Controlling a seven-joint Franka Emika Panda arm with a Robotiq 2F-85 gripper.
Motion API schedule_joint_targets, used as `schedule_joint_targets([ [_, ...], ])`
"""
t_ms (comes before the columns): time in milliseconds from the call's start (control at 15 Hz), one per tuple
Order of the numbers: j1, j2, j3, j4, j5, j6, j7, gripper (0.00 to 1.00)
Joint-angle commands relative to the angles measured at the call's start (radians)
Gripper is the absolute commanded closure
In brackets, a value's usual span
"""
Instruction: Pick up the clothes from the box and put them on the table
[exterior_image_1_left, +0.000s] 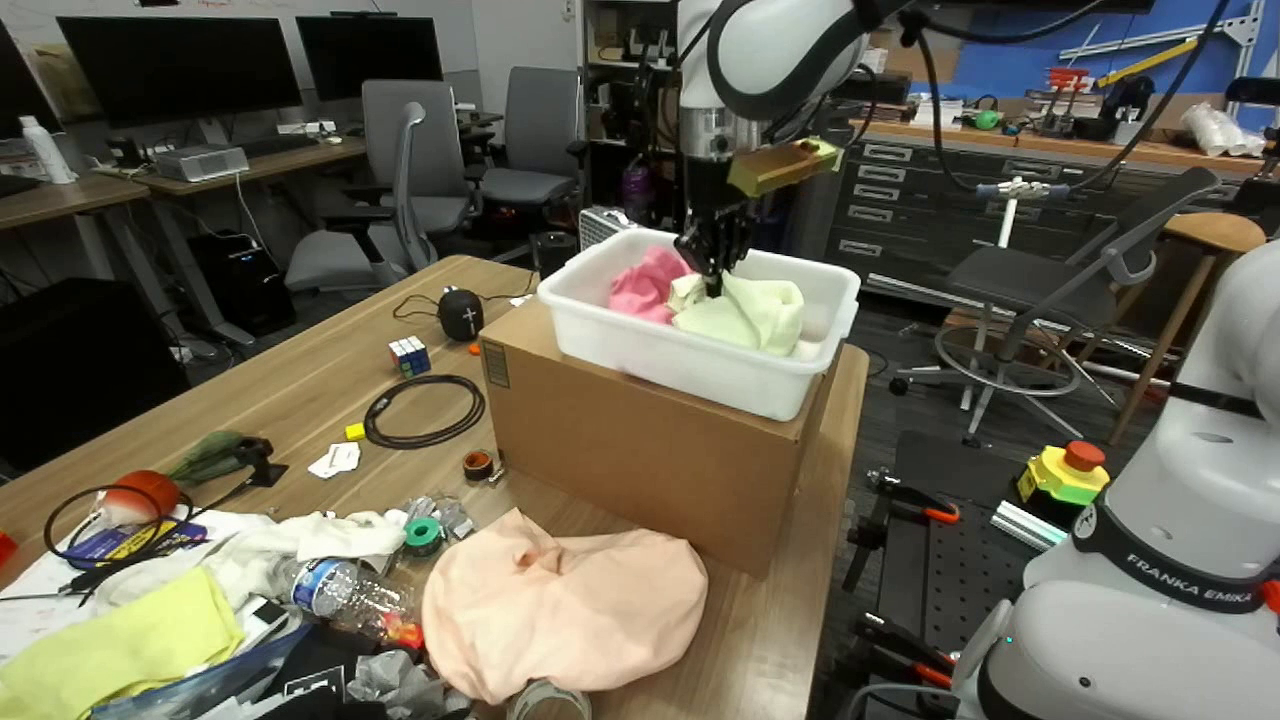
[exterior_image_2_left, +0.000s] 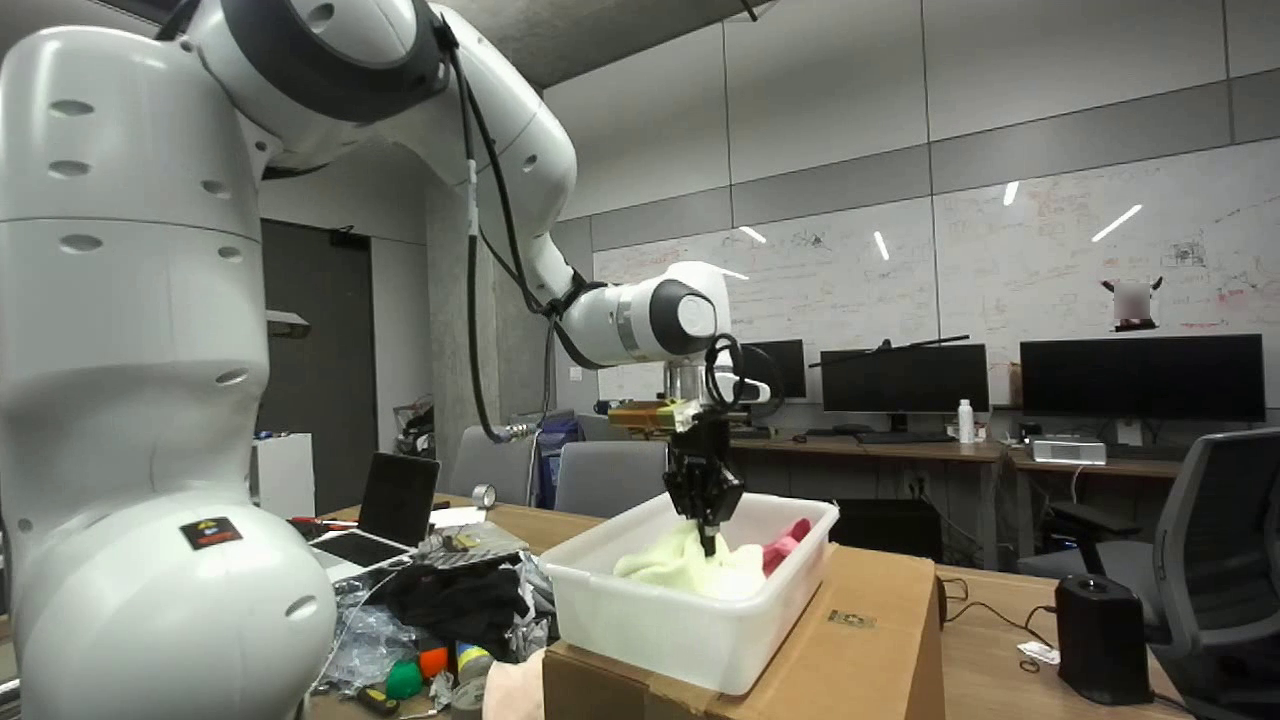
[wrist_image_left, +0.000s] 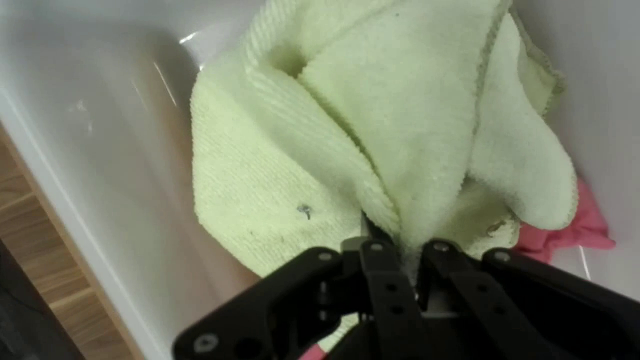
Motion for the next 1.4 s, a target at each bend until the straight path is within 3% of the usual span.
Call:
schedule_joint_targets([
  [0, -0.011, -0.180, -0.004, -0.053, 0.039, 0.050, 0.014, 0.91],
  [600, -0.013, -0.474, 0.028, -0.073, 0.097, 0.180, 0.006, 0.89],
  [1000, 0.016, -0.549, 0.078, -0.056, 0.111, 0.224, -0.017, 0.89],
  [1333, 0.094, -0.591, 0.131, -0.037, 0.109, 0.221, -0.081, 0.90],
])
